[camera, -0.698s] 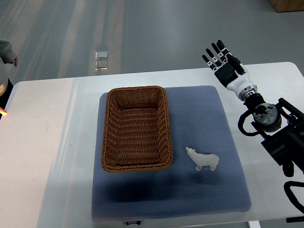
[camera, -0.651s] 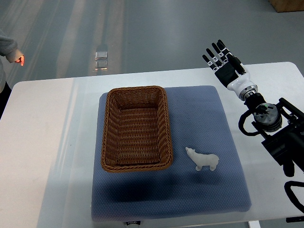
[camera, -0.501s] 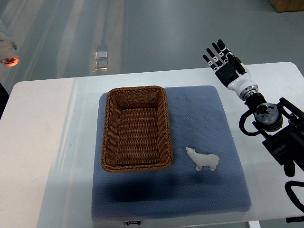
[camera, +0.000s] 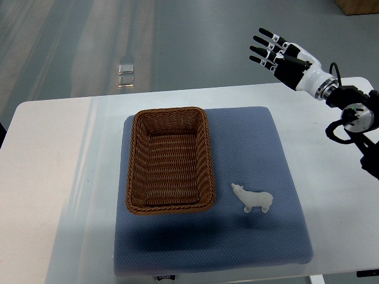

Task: Place white bear in brown basket with right hand
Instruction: 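Move the right hand down toward the white bear figurine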

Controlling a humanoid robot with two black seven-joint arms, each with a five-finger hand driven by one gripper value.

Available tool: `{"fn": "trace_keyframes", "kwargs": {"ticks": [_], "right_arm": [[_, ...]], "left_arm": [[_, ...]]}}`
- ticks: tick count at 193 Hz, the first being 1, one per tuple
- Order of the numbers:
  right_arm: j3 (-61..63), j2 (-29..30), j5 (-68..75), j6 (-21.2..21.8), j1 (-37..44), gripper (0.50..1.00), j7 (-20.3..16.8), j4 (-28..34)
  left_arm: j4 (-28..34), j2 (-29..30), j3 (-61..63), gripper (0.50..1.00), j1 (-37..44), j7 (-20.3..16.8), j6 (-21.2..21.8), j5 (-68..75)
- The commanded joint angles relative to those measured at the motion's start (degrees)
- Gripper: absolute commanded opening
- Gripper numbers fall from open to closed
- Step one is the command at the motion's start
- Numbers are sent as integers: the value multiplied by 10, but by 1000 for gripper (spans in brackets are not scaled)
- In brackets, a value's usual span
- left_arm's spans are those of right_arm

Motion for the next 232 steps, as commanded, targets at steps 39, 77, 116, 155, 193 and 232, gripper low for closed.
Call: {"fn": "trace_keyframes", "kwargs": {"ticks": [39,77,116,155,193,232], "right_arm": [[-158,-125,-329,110,157,924,-103,100],[-377,-206,-336,110,315,924,-249,190],[-401,-267,-269,110,381,924,-283,296],[-437,-304,-243,110,415,921,-299,365],[-463,-323,-191,110,388,921,-299,407],[-454,-309,-166,110,303,919,-290,415]], "left_arm": [[-1,0,1,1000,-14,0,0,1],[-5,0,2,1000,-23,1,-1,2],[-8,0,2,1000,-31,1,-2,4],[-6,0,2,1000,-33,2,-2,4],[-2,0,2,1000,-33,8,-1,3],[0,0,1,1000,-33,40,-1,2]]}}
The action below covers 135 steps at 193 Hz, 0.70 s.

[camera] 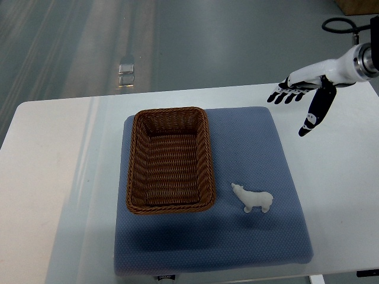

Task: Place white bear in brown basket with right hand
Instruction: 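Move the right hand down toward the white bear figurine, then close the right hand's fingers around the white bear figurine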

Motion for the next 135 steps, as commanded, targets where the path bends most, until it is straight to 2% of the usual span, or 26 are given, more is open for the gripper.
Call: {"fn": "trace_keyframes", "kwargs": {"ticks": [1,41,63,135], "right_arm": [[6,10,21,0,-52,919,5,3],[29,24,22,0,-126,915,18,14],[39,45,19,-48,-164,915,27,14],[76,68,16,-87,-252,913,35,18]], "left_arm": [[1,0,-1,1000,0,15,0,-1],[1,0,-2,1000,0,16,0,-1],[1,0,-2,1000,0,16,0,-1],[1,0,-2,1000,0,16,0,-1]]}}
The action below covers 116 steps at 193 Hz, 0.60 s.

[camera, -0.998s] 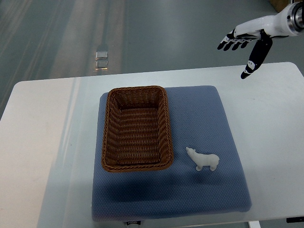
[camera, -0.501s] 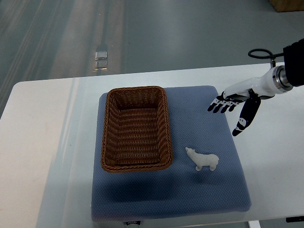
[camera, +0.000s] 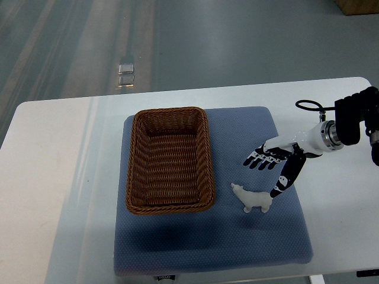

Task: Place white bear in brown basket with right hand
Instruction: 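Close the right hand's fingers around the white bear figurine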

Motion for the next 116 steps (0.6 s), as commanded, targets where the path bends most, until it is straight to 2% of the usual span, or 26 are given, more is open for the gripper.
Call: {"fn": "trace_keyframes", "kwargs": {"ticks": [1,42,88,103,116], "right_arm": [[16,9,-1,-7,-29,913,3,0],[30,21,-19,-40,-75,905,13,0],[30,23,-38,-68,-86,901,28,1],[30,24,-47,-78,-90,872,30,1],[30,29,-55,-82,-96,868,36,1]], "left_arm": [[0,0,0,1000,0,0,0,0],[0,0,0,1000,0,0,0,0],[0,0,1,1000,0,0,0,0],[0,0,0,1000,0,0,0,0],[0,0,0,1000,1,0,0,0]]}}
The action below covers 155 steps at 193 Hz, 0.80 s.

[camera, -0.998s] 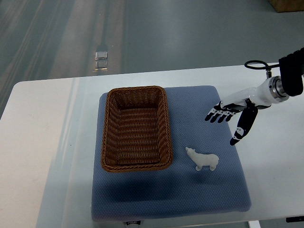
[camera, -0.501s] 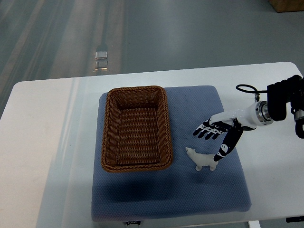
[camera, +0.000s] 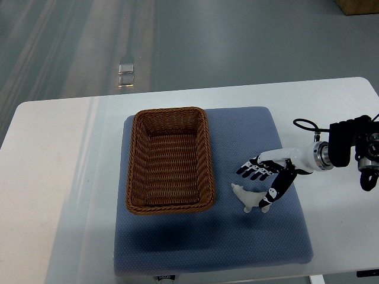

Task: Place white bear in brown basket with right hand
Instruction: 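Close the right hand's fingers around the white bear figurine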

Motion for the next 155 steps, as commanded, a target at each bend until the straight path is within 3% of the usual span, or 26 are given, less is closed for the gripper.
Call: {"fn": "trace_keyframes", "kwargs": {"ticks": [1,116,155], "right_arm": [[0,5,-12,-9,-7,868,7,0],[26,29,-54,-25,-69,862,18,0],[29,30,-69,-35,-81,805,20,0]], "left_arm": [[0,0,0,1000,1,0,0,0],[-2,0,1,1000,1,0,0,1],[-1,0,1,1000,1,0,0,1]]}}
